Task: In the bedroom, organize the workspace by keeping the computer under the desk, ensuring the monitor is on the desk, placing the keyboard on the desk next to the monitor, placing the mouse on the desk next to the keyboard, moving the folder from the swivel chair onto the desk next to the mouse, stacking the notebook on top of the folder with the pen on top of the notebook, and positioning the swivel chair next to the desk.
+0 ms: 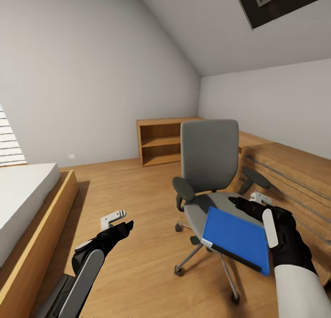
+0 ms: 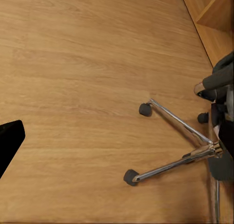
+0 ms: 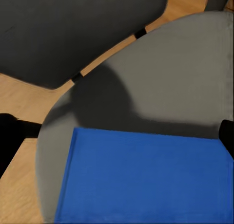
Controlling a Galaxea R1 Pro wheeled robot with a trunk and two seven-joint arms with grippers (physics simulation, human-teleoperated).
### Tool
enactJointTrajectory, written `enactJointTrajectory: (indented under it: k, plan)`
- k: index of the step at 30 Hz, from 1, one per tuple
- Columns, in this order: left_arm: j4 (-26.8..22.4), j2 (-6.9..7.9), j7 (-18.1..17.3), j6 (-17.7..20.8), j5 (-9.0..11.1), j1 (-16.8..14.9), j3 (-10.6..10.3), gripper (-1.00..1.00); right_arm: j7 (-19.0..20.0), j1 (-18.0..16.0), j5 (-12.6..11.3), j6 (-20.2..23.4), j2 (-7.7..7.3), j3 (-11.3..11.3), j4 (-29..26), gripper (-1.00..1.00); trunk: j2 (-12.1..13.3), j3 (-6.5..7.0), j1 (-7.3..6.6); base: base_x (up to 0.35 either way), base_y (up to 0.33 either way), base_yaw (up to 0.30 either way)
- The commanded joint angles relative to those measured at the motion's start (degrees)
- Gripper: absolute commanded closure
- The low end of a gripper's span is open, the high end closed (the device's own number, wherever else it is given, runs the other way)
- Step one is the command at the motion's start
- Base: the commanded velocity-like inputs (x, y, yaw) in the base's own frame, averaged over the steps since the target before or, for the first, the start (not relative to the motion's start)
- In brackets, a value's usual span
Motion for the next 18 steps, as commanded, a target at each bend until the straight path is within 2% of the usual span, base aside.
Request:
enactJointTrajectory:
  k: [1,14,18]
  plan:
    - [-0.07,0.06,0.59,0.0,0.57,-0.04,-0.11,-1.0,0.26,-0.05,0.0,0.3,0.03,-0.23,-0.03,-1.0,-0.03,-0.02,-0.04,-0.26,0.194,-0.268]
    - [-0.07,0.15,0.59,0.0,0.57,-0.04,-0.11,-1.0,0.26,-0.04,-0.18,0.3,0.1,-0.72,0.2,-1.0,-0.03,0.48,-0.04,-0.243,0.237,-0.271]
    - [-0.07,0.15,0.59,0.0,0.57,-0.04,-0.11,-1.0,0.27,-0.04,-0.18,0.3,0.1,-0.72,0.28,-1.0,-0.03,0.63,-0.04,-0.2,0.15,-0.271]
